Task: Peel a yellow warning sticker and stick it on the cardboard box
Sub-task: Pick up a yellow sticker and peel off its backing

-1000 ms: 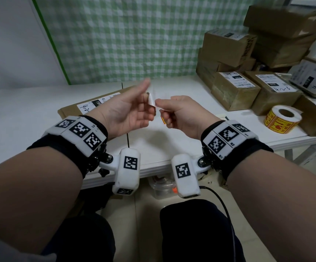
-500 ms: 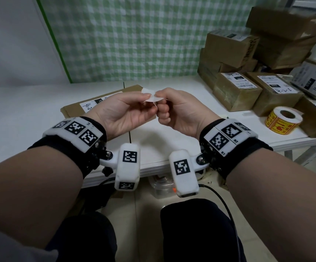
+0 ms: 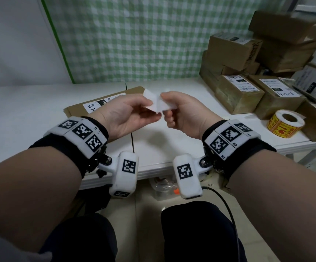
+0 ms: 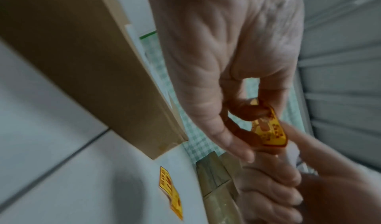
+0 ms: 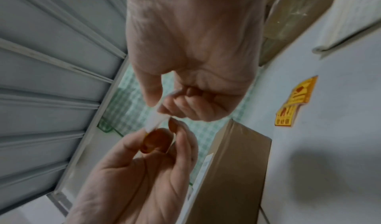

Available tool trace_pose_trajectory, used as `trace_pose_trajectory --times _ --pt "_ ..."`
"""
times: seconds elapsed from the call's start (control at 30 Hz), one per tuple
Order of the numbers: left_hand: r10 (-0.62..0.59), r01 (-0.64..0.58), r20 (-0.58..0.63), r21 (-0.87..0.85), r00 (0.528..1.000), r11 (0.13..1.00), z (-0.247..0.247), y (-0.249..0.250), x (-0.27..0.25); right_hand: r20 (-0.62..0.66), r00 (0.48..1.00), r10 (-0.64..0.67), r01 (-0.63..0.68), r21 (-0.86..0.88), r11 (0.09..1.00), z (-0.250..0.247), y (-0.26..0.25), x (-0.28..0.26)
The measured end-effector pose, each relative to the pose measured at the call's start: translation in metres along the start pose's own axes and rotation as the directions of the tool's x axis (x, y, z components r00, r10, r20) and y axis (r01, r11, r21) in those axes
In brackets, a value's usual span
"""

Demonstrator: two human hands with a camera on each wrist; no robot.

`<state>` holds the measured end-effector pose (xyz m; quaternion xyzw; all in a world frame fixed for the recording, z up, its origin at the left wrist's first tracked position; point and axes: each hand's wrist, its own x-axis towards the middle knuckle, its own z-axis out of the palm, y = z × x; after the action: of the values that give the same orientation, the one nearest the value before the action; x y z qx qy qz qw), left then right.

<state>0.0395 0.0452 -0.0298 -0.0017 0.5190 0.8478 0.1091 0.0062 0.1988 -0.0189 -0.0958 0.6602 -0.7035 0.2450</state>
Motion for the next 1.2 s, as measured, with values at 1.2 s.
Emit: trace_pose_trajectory --times 1.2 --pt "0.041 -0.029 0.05 -0.232 0.998 0.972 0.015 -0.011 0.009 -0.127 0.991 -0.045 0.079 0.279 0.957 0.002 0.008 -0.003"
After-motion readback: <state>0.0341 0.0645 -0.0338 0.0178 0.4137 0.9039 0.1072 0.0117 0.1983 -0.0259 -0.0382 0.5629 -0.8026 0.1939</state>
